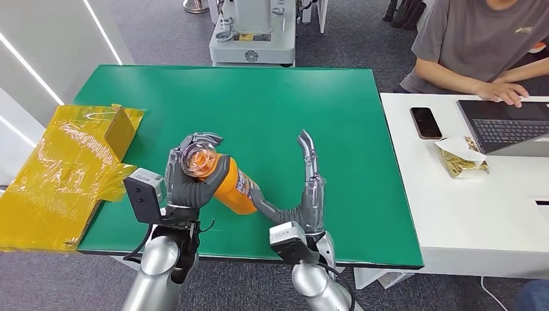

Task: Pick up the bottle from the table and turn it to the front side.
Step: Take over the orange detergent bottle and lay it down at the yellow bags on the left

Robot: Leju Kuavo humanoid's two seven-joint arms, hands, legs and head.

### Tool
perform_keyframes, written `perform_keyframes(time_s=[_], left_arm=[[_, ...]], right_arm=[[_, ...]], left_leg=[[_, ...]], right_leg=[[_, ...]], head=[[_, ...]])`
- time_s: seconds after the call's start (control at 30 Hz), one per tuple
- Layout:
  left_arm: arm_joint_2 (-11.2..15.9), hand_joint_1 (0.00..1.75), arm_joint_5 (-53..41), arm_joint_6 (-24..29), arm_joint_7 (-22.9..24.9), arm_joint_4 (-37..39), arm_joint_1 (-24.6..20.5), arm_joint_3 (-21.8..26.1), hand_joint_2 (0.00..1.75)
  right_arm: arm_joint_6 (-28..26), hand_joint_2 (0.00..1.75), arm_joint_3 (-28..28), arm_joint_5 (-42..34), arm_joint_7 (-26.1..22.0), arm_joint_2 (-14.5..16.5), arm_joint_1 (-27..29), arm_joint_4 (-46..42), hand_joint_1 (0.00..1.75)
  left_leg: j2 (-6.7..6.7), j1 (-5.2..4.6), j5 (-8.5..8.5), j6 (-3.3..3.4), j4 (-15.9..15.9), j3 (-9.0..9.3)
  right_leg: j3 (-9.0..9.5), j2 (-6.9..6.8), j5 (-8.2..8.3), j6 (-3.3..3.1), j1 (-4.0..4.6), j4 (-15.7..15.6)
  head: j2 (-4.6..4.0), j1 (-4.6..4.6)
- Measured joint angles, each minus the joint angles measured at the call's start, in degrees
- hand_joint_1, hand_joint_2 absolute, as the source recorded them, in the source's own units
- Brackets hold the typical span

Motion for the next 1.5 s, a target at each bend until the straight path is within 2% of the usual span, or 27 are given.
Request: perform_keyframes(time_s=[0.6,0.87,1.0,1.17,1.33,1.5], left_arm=[[0.01,1.75,-1.64,0.76,1.13,-0.60,-0.31,0.09,1.75],[1.54,1.75,-8.32,6.99,1.68,-0.60,-2.60,2.18,1.75],[4.24,1.75,-15.20,13.67,2.09,-0.57,-5.17,4.49,1.75],[8.34,1.75,-22.72,17.50,3.27,-0.37,-8.70,7.22,1.75],[14.24,1.75,-32.68,18.31,5.52,1.42,-12.78,8.60,1.75],[21.61,1.75,-44.86,18.70,8.50,4.48,-17.73,8.72,1.75]], right_arm=[[0.00,1.75,1.25,2.58,2.38,-2.23,2.32,-8.54,0.00],[0.00,1.75,1.31,1.02,1.99,-2.75,2.87,-9.40,0.00],[0.00,1.75,1.31,1.13,2.02,-3.08,3.56,-10.30,0.00],[0.00,1.75,1.29,1.28,2.10,-3.36,4.24,-11.26,0.00],[0.00,1.75,1.23,0.99,1.73,-3.65,5.29,-11.86,0.00],[0.00,1.75,1.11,1.02,2.31,-3.78,5.95,-12.55,0.00]], left_leg=[[0.00,0.00,0.00,0.00,0.00,0.01],[0.00,0.01,0.01,0.00,0.00,0.01],[0.01,0.02,0.02,-0.02,-0.01,0.02],[0.01,0.03,0.03,-0.03,-0.02,0.03],[0.03,0.03,0.04,-0.04,-0.02,0.03],[0.14,0.04,0.05,-0.06,-0.02,0.05]], right_leg=[[0.00,0.00,0.00,0.00,0.00,0.00],[0.00,0.01,0.00,-0.01,0.01,0.03],[-0.01,0.02,0.00,-0.01,0.02,0.07],[-0.02,0.02,0.00,-0.01,0.03,0.08],[-0.02,0.04,0.01,-0.02,0.03,0.08],[-0.06,0.16,0.03,-0.05,0.03,0.10]], head=[[0.00,-0.01],[0.00,-0.01],[0.00,-0.01],[0.00,-0.01],[0.00,-0.01],[0.00,-0.01]])
